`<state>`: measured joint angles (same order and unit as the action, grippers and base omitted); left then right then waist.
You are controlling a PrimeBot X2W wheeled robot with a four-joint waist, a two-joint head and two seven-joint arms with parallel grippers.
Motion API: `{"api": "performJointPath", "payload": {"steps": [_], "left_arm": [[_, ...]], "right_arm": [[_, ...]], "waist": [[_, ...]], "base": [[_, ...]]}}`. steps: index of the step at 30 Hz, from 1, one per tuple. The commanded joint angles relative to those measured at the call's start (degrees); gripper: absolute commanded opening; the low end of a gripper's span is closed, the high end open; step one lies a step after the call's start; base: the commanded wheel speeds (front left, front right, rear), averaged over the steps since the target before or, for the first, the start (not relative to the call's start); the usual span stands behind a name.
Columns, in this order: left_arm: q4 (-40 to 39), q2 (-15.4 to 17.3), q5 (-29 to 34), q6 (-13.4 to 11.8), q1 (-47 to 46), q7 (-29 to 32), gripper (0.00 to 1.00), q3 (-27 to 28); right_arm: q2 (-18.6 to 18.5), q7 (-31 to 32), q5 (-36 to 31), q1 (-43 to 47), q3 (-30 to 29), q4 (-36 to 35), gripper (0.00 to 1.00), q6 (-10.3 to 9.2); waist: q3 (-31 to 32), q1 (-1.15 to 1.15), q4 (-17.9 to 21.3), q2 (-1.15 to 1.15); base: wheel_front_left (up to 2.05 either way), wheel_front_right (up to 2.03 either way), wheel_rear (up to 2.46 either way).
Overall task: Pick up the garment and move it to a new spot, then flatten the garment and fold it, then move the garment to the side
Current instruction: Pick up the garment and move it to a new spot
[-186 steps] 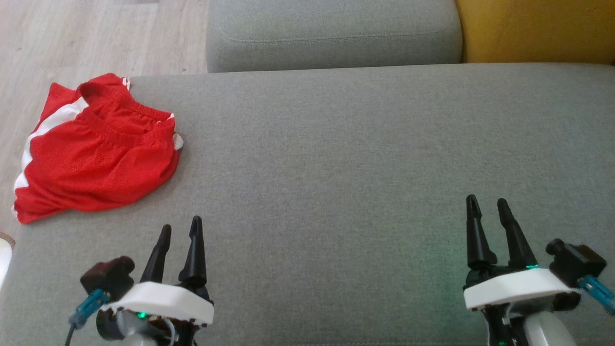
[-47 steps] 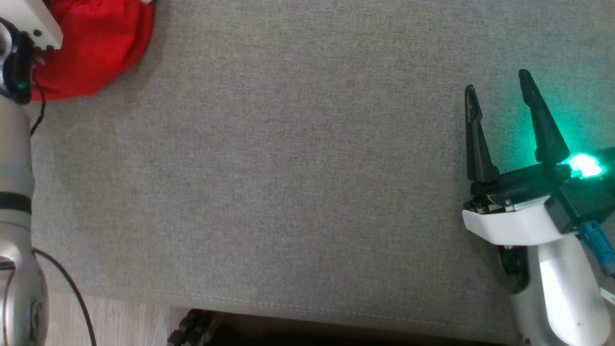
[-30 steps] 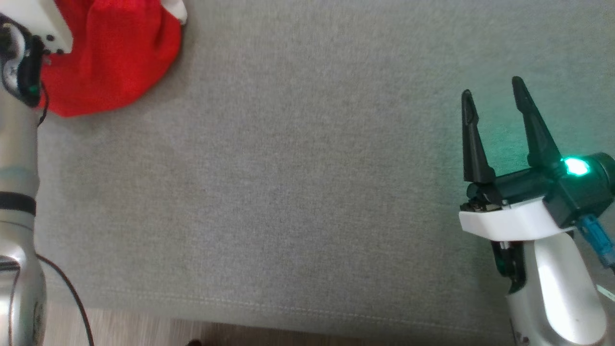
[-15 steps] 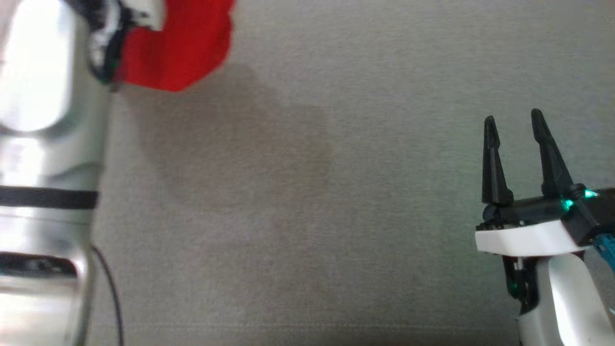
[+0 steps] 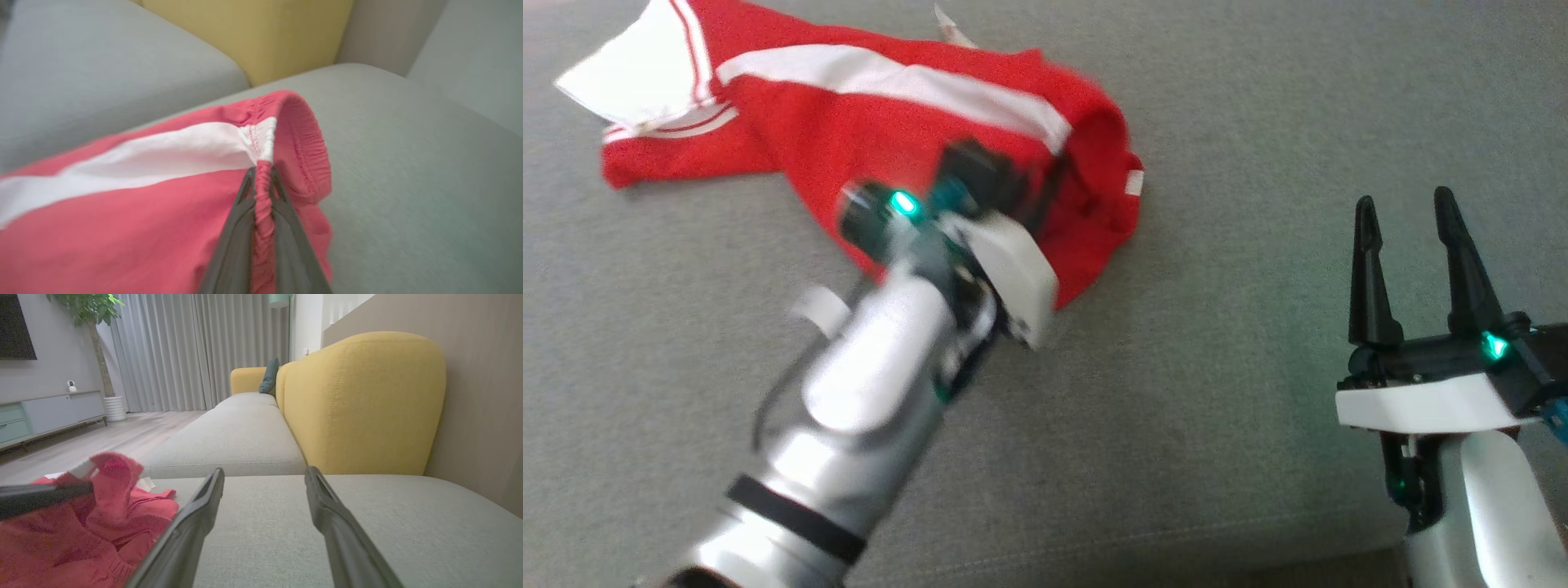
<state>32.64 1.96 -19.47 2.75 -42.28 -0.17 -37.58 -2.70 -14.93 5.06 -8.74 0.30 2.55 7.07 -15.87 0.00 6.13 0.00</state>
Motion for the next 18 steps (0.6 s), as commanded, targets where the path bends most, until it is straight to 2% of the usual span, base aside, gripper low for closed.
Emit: {"api": "performJointPath", "payload": {"steps": [1, 8, 18], "left_arm": [[-3.1, 0.94, -1.89, -1.17, -1.09, -1.07, 0.0, -1.83], [-4.36, 0.93, -8.99, -5.99, 0.87, -4.45, 0.0, -13.99], [-5.85, 0.92, -17.25, -11.02, -0.17, -9.31, 0.0, -25.87]], "right_arm": [[-0.18, -0.07, 0.48, -1.14, 1.3, -1.67, 1.0, 0.42], [-0.18, -0.07, 0.87, -1.36, 1.27, -1.63, 1.0, 0.42], [-0.18, -0.07, 0.96, -1.67, 1.17, -1.33, 1.0, 0.42]], "waist": [[-1.59, 0.0, 1.81, 0.0], [-2.71, 0.0, 3.32, 0.0], [-2.76, 0.0, 4.14, 0.0]], "base": [[0.0, 0.0, 0.0], [0.0, 0.0, 0.0], [0.0, 0.0, 0.0]]}}
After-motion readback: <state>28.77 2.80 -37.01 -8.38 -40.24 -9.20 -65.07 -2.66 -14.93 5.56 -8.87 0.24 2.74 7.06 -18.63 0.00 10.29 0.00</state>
